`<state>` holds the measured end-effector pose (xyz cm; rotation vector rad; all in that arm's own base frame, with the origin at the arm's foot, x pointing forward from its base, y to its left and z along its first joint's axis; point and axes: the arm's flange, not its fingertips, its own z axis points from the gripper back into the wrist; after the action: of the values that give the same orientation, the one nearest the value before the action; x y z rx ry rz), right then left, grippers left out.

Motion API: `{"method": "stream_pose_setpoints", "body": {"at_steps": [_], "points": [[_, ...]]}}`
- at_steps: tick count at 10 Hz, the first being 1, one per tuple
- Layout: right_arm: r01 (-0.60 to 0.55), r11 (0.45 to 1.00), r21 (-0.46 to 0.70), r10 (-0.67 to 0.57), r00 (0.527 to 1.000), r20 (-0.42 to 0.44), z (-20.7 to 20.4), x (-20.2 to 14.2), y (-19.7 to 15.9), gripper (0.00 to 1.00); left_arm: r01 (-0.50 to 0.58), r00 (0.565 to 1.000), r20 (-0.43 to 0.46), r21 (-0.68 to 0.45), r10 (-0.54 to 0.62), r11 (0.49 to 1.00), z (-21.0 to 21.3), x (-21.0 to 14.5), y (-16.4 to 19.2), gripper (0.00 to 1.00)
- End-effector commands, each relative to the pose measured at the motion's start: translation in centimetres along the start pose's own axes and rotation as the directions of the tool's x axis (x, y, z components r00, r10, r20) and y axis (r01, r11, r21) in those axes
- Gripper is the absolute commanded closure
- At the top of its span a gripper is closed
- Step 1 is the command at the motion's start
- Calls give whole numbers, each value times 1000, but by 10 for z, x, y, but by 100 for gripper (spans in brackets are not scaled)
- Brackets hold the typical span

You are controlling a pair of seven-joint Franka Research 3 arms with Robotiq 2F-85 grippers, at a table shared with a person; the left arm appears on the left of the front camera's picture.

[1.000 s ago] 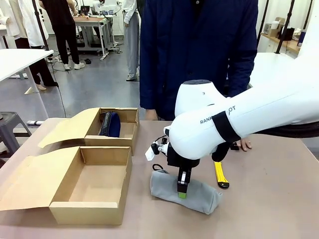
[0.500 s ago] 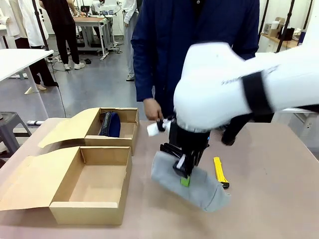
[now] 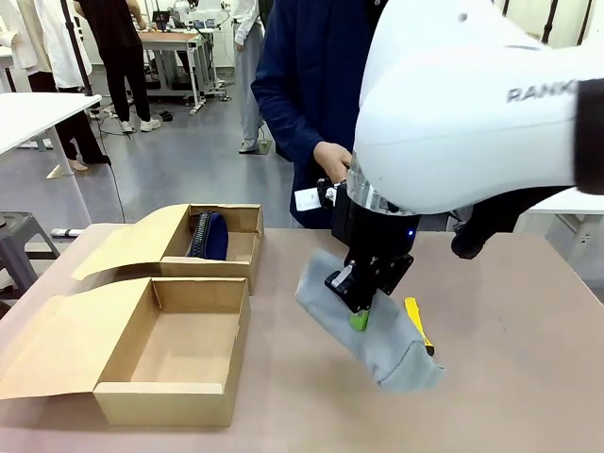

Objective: Place items inside the box.
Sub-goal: Pick up a Pencil pouch or Stapler and place it inside the Mailer Box closest to the robot.

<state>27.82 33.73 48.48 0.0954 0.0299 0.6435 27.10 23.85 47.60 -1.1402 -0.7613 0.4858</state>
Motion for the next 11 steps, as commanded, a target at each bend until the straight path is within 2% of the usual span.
{"method": "stream_pose_setpoints", "body": {"at_steps": [1, 2, 3, 4, 5, 6, 7, 11], "points": [[83, 996, 29, -83, 997, -8, 6, -1, 6, 96, 22, 1000, 11, -22, -21, 1000, -2, 0, 1, 0], [138, 990, 20, -139, 990, 34, 13, 13, 23, 96, 22, 1000, 11, -22, -21, 1000, -2, 0, 1, 0], [214, 976, 30, -215, 976, 34, 20, 31, 46, 96, 22, 1000, 11, -22, -21, 1000, -2, 0, 1, 0], [390, 921, -4, -390, 921, 23, 19, 53, 66, 96, 22, 1000, 11, -22, -21, 1000, -2, 0, 1, 0], [525, 851, 25, -526, 850, 30, 15, 71, 84, 96, 22, 1000, 11, -22, -21, 1000, -2, 0, 1, 0], [631, 775, 17, -630, 771, 97, 12, 92, 103, 96, 22, 1000, 11, -22, -21, 1000, -2, 0, 1, 0], [653, 757, 13, -647, 747, 155, 9, 116, 121, 96, 22, 1000, 11, -22, -21, 1000, -2, 0, 1, 0], [529, 847, -48, -520, 844, 127, -31, 244, 178, 96, 22, 1000, 11, -22, -21, 1000, -2, 0, 1, 0]]}}
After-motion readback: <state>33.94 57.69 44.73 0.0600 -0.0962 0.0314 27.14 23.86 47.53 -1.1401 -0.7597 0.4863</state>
